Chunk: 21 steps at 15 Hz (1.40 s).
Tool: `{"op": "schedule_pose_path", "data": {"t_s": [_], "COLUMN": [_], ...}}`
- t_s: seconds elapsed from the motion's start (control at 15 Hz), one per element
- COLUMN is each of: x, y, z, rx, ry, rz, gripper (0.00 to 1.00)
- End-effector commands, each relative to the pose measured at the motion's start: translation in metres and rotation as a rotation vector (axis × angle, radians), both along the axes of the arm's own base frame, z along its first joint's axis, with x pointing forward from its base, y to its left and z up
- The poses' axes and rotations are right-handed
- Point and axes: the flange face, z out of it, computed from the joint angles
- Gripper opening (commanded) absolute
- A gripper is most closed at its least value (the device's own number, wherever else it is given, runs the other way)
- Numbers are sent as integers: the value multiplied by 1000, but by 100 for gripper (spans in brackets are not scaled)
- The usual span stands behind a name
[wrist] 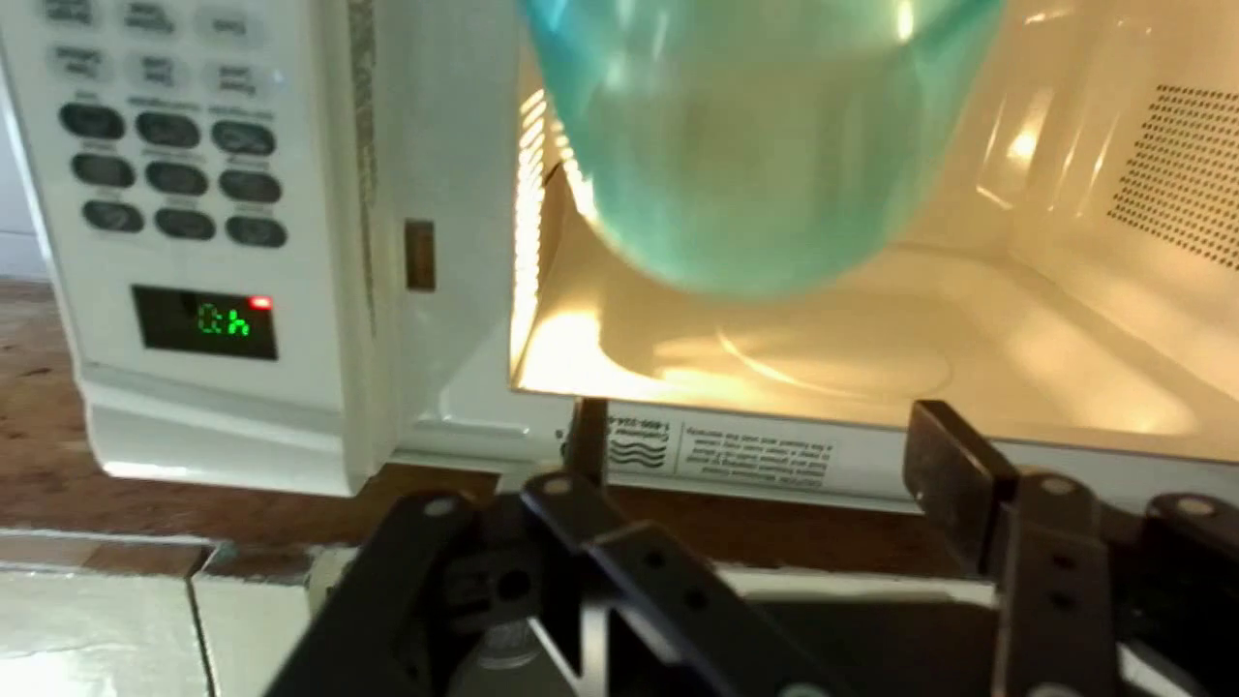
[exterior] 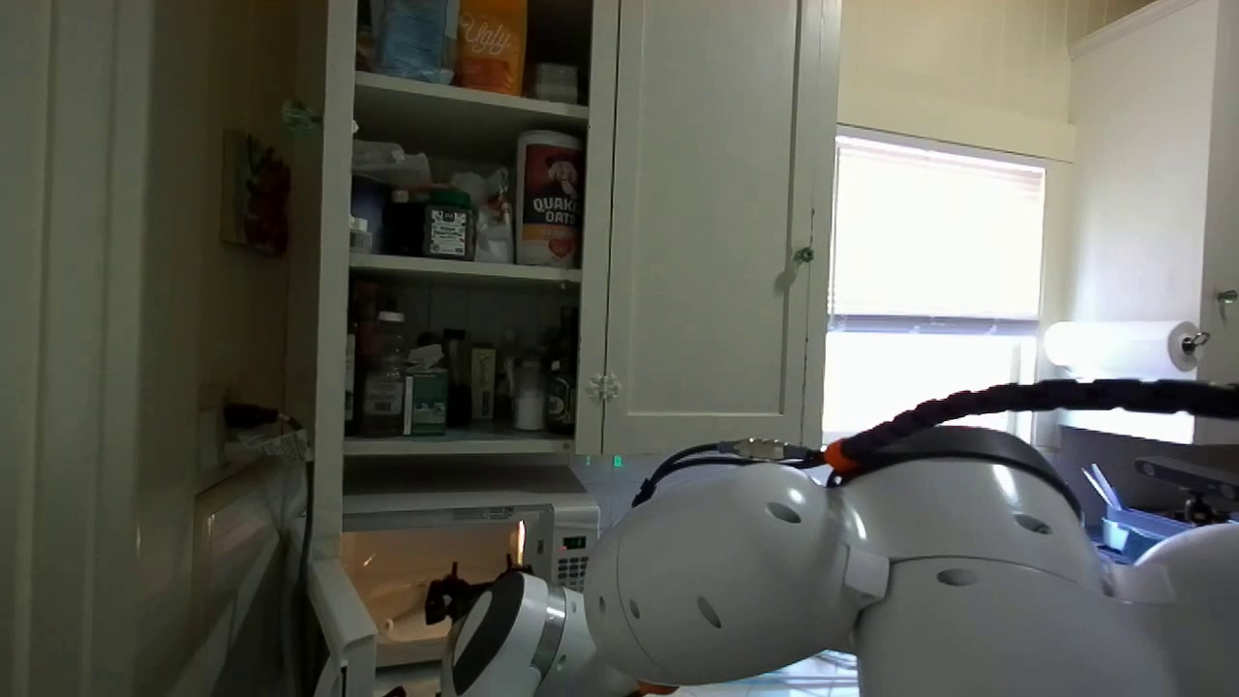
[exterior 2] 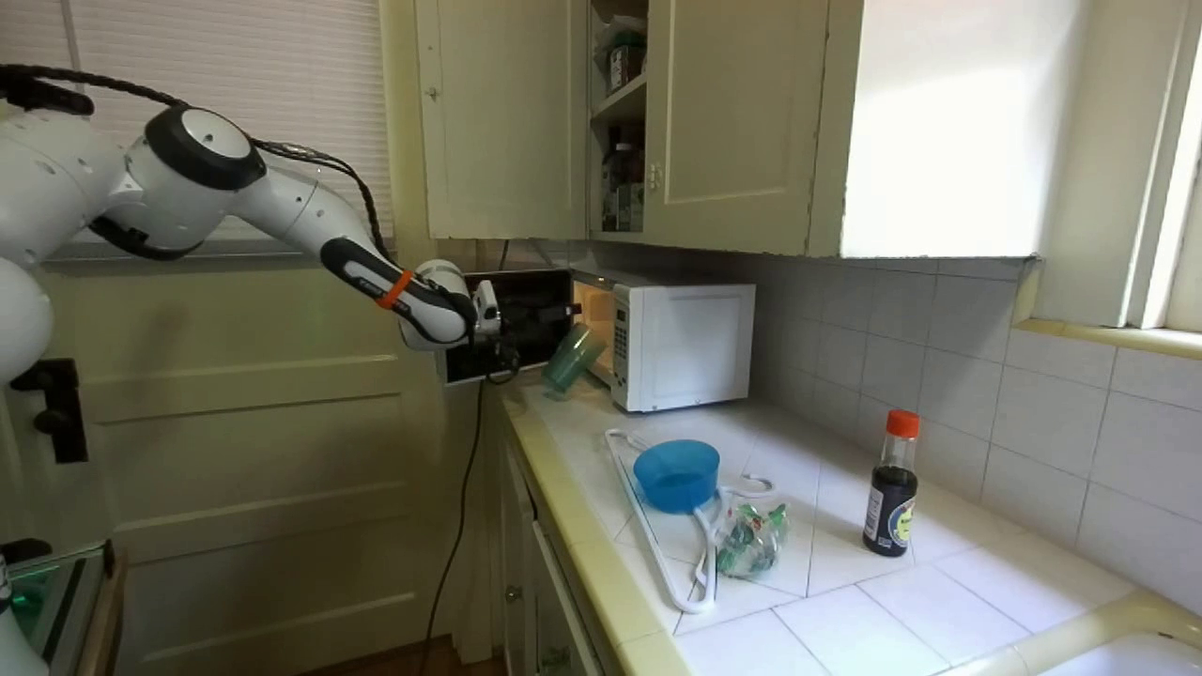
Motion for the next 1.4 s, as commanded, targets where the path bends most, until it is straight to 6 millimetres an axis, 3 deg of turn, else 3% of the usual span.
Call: {"op": "schedule_pose_path", "data": {"t_s": [0.0,0.13,0.2,0.33,0.4,0.53,0.87,1.2,1.33], "x": [-38,-47,-54,-62,-66,-76,-100,-131,-128], "y": [-20,-26,-16,-15,-15,-15,-28,-61,-69], "z": [10,10,18,18,18,17,8,-25,-23], "rx": [3,8,14,21,33,64,168,317,348], "ry": [10,24,14,9,23,43,108,323,420], "rz": [-17,-19,8,31,47,76,72,135,149], "gripper": [54,54,54,54,92,100,100,100,100]}}
